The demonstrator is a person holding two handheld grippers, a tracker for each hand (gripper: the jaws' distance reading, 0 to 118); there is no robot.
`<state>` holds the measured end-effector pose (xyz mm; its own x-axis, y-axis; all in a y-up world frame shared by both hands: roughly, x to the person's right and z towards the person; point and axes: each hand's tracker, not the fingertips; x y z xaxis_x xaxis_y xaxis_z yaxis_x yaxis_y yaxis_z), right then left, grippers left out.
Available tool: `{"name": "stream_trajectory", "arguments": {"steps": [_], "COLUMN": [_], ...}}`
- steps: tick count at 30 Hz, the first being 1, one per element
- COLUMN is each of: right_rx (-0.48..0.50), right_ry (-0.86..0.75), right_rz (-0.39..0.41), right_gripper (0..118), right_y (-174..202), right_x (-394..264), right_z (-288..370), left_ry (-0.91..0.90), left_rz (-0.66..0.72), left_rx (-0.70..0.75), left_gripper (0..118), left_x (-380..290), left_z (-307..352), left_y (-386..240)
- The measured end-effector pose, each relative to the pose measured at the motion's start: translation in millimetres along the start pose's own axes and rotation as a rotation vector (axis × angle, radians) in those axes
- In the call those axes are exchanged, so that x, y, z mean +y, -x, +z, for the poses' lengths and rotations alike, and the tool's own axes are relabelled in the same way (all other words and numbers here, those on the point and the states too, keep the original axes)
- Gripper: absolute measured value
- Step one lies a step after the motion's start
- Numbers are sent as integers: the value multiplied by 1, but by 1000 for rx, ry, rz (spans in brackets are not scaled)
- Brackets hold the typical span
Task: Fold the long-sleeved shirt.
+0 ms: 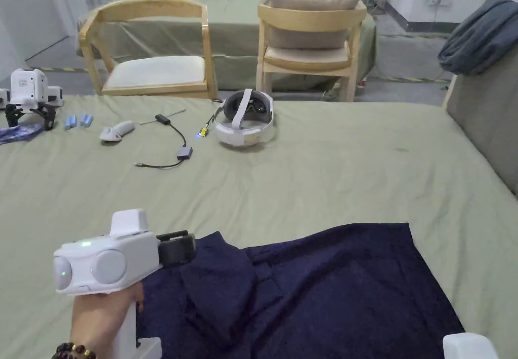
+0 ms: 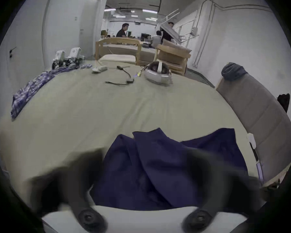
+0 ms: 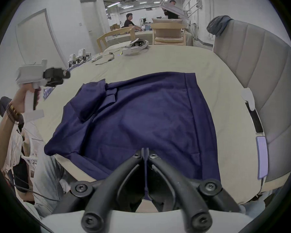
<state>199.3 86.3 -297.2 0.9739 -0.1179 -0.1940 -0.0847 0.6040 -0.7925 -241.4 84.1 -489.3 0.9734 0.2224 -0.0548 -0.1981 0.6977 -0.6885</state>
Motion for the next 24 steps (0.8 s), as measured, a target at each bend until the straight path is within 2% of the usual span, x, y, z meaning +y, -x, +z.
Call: {"name": "stream_trajectory", "arguments": {"steps": [1,2,5,7,8,9,11,13,14,16,18,21,22,23,24], "right_rx": [-4,-6,-20,-32,-35,-37,-47,-46,-41,-31,-47,-102,-138,-146,-131], "right_ry": [4,7,23,38,47,56,69,78,76,59,28,27,18,32,63], "right_rz": [-1,-2,-13,-22,-25,-26,-20,41,48,60,62,35,12,-7,-35], "right_gripper": [1,1,1,1,1,1,1,1,1,1,1,2,18,38,53], "right_y": [-2,-5,-10,-14,-16,-19,-24,-29,-34,-48,-71,-108,-120,-133,-144], "right_x": [0,-1,-1,-1,-1,1,7,24,37,68,113,177,194,214,228], "right_z": [0,-1,-2,-4,-6,-9,-15,-26,-34,-51,-77,-115,-126,-143,-160], "left_ry": [-30,6,104,158,200,259,337,217,249,254,240,209,195,181,155], "left_rz": [5,10,-23,-53,-55,-32,5,-72,-73,-47,-88,-60,-58,-70,-83], "left_rx": [-36,5,99,129,125,114,81,129,107,46,79,58,50,43,45], "left_gripper": [101,99,100,95,88,88,81,70,58,13,13,13,13,13,13], "left_x": [4,12,12,6,0,-7,-17,-22,-22,-16,-12,-8,-7,-7,-7], "left_z": [-4,-9,-64,-82,-88,-93,-107,-96,-92,-89,-79,-69,-65,-62,-59], "left_y": [4,8,15,2,1,1,5,-1,-4,-11,-14,-12,-13,-12,-13]}}
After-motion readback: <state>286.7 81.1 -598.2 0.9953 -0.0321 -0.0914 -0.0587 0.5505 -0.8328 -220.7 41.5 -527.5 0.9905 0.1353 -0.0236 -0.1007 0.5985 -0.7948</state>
